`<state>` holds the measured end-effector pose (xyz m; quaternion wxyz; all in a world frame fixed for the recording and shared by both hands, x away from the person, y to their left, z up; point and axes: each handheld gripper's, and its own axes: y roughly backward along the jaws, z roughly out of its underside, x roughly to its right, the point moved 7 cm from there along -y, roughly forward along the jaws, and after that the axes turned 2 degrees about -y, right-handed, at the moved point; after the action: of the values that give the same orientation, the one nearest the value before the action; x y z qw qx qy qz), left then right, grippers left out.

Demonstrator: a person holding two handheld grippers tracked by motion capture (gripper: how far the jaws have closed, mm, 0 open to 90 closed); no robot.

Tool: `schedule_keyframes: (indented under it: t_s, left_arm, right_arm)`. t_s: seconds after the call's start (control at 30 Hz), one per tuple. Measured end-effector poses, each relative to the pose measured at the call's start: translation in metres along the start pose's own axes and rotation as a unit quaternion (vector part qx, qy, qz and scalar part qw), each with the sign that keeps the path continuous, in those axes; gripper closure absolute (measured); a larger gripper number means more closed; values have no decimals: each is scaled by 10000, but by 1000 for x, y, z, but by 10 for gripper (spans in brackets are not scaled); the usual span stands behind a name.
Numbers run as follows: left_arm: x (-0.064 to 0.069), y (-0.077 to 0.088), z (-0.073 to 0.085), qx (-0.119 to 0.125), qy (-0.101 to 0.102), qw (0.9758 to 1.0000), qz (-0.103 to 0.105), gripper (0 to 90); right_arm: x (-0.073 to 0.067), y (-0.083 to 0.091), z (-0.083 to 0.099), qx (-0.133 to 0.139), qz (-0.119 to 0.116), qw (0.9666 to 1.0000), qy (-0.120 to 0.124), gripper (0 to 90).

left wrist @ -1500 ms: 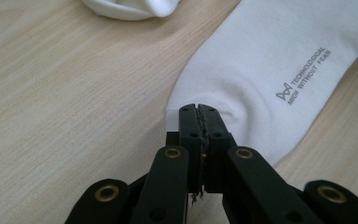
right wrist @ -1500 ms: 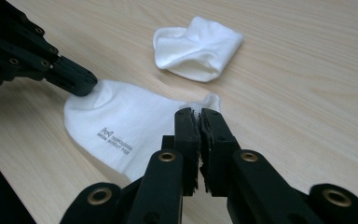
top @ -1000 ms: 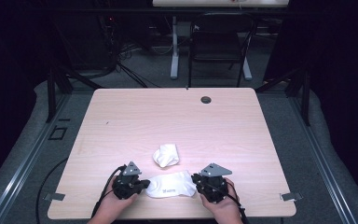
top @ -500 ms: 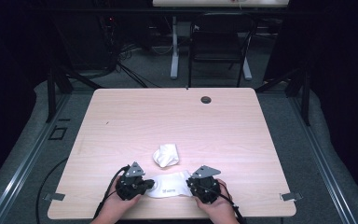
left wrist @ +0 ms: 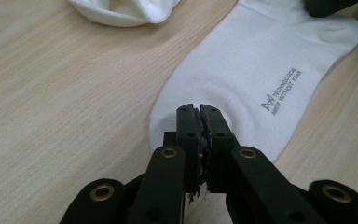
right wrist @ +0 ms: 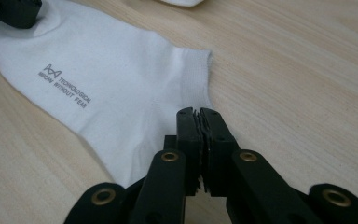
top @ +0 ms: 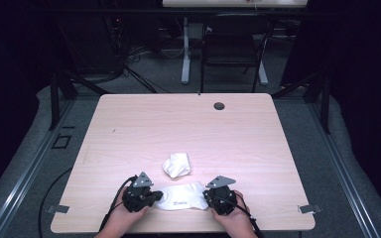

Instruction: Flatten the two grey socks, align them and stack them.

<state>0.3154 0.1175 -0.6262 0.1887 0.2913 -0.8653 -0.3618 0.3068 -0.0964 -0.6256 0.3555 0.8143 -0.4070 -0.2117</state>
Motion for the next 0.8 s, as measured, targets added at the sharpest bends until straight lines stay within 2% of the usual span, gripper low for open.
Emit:
schedule_keyframes:
  t_s: [0.13, 0.17, 0.33, 0.6, 0.8]
  left_arm:
    - [-1, 2, 2, -37, 13, 10000, 7, 874]
    - [-1, 2, 2, -49, 21, 10000, 7, 874]
    - [-1, 4, 4, -80, 69, 9999, 8, 876]
    - [-2, 5, 5, -90, 103, 9999, 22, 870]
    - [-1, 8, 1, 24, 120, 9999, 17, 795]
  right_arm:
    - [-3, 2, 3, 3, -48, 10000, -49, 887]
    - [-3, 4, 4, -60, -9, 10000, 24, 889]
    - [-8, 4, 5, -65, -9, 9999, 89, 891]
    - [-6, 3, 4, -31, -47, 10000, 1, 879]
    - [-11, 6, 1, 57, -236, 9997, -3, 782]
